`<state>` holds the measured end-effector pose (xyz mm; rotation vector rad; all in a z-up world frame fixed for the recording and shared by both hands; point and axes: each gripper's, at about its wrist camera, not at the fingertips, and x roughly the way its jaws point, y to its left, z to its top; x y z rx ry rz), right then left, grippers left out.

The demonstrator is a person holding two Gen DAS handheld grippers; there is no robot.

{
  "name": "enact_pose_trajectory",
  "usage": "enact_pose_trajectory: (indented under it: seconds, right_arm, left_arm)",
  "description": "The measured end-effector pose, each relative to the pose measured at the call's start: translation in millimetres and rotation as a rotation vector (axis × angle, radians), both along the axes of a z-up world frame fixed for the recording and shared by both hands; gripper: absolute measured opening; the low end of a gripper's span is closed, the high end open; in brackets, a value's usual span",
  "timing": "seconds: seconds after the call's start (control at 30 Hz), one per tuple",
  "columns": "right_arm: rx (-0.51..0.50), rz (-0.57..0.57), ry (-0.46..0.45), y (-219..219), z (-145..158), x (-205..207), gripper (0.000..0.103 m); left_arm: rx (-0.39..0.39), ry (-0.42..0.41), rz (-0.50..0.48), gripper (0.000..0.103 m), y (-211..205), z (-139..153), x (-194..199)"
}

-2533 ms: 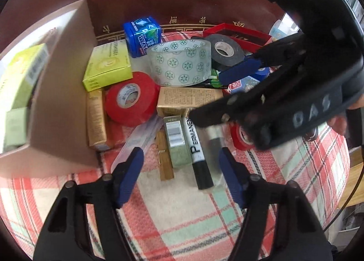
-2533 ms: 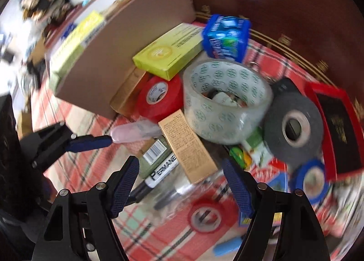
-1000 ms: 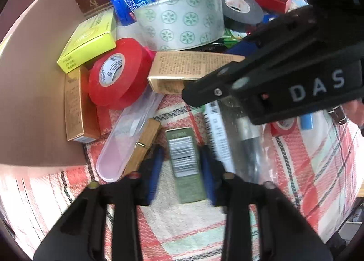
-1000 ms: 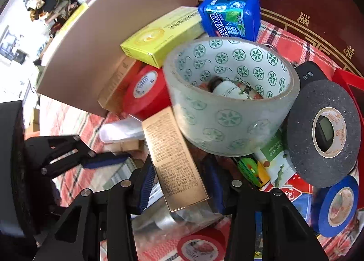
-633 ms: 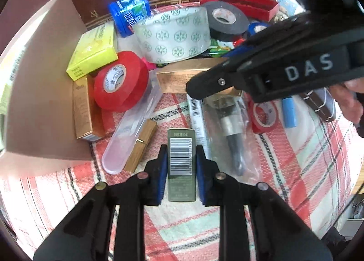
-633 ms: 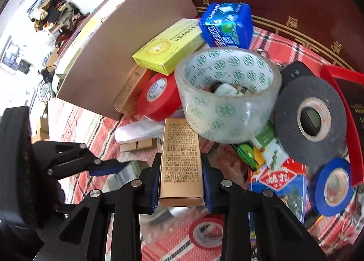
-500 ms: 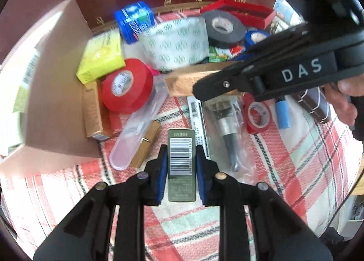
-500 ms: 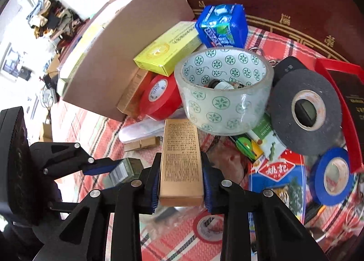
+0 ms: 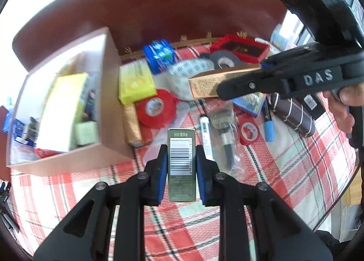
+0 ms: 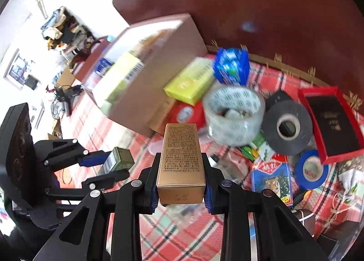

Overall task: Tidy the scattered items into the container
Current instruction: 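Carry the gold box over the cardboard box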

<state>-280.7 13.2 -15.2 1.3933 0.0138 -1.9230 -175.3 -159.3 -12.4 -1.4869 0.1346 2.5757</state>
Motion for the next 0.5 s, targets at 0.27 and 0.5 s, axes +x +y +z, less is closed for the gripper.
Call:
enact_pose_trajectory:
  seconds: [0.27, 0.5]
  right_arm:
    - [-0.05, 0.046, 0.066, -53.1, 47.2, 4.2, 0.032]
    - [-0.083, 0.077, 0.086, -121.0, 59.6, -14.5, 0.032]
  left_arm:
    - [-0.011, 0.047, 0.077, 0.023, -58.3, 39.0, 4.6]
    - [0.003, 0.057, 0.17, 0.023, -133.7, 50.1, -8.1]
